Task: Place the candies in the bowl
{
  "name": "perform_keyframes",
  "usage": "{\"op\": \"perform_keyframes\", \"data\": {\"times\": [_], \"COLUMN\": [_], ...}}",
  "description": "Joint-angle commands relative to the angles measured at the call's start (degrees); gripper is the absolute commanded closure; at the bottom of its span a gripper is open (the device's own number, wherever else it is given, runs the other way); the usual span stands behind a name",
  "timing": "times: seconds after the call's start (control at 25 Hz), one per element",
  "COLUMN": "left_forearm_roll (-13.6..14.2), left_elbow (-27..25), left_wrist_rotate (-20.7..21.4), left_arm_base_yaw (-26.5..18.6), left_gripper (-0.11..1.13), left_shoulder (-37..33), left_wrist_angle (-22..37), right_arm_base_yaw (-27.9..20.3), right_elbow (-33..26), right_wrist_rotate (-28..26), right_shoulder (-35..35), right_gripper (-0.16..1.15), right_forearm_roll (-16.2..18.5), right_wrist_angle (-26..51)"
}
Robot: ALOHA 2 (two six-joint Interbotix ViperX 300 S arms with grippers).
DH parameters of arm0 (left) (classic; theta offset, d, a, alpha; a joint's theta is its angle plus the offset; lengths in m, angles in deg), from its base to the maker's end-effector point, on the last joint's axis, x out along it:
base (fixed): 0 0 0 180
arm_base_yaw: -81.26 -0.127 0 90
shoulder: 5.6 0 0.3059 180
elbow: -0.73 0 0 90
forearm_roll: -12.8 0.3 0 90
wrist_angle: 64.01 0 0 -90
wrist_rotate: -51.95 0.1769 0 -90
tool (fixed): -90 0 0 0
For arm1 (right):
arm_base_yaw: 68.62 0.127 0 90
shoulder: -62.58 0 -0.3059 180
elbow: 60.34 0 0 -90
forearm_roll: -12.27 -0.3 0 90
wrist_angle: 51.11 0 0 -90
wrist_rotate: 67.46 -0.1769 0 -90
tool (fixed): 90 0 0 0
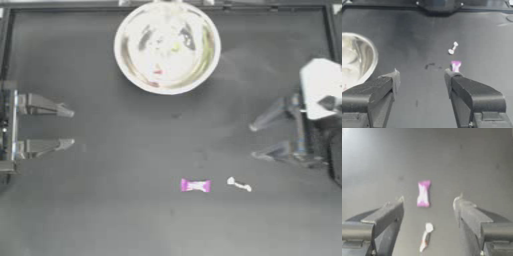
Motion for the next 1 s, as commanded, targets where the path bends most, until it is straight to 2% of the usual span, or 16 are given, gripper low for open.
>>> {"op": "perform_keyframes", "data": {"times": [0.04, 0.24, 0.36, 0.48, 0.68, 1.0], "left_forearm_roll": [-0.44, -0.62, -0.62, -0.7, -0.7, -0.7], "left_elbow": [0.44, 0.09, 0.0, 0.0, -0.18, -0.53], "left_wrist_rotate": [0.0, 0.0, 0.0, 0.0, 0.0, 0.0], "left_arm_base_yaw": [0.09, 0.0, -0.35, -0.53, -0.53, -0.53], "left_gripper": [0.12, 0.12, 0.12, 0.12, 0.12, 0.12], "left_shoulder": [-0.26, -1.32, -1.41, -1.41, -1.41, -1.41], "left_wrist_angle": [-0.26, 0.35, 0.97, 1.23, 1.41, 1.49], "right_arm_base_yaw": [1.58, 8.0, 12.22, 15.29, 18.54, 20.3], "right_elbow": [-4.66, -10.02, -11.78, -12.74, -13.45, -14.68], "right_wrist_rotate": [-6.42, -24.08, -32.26, -37.35, -42.19, -44.21], "right_shoulder": [-5.54, -10.9, -13.36, -16.26, -20.92, -27.33], "right_gripper": [0.07, 0.07, 0.07, 0.06, 0.06, 0.06], "right_forearm_roll": [6.68, 21.09, 27.16, 29.27, 29.79, 30.32], "right_wrist_angle": [5.54, 15.56, 18.81, 19.34, 18.9, 16.96]}}
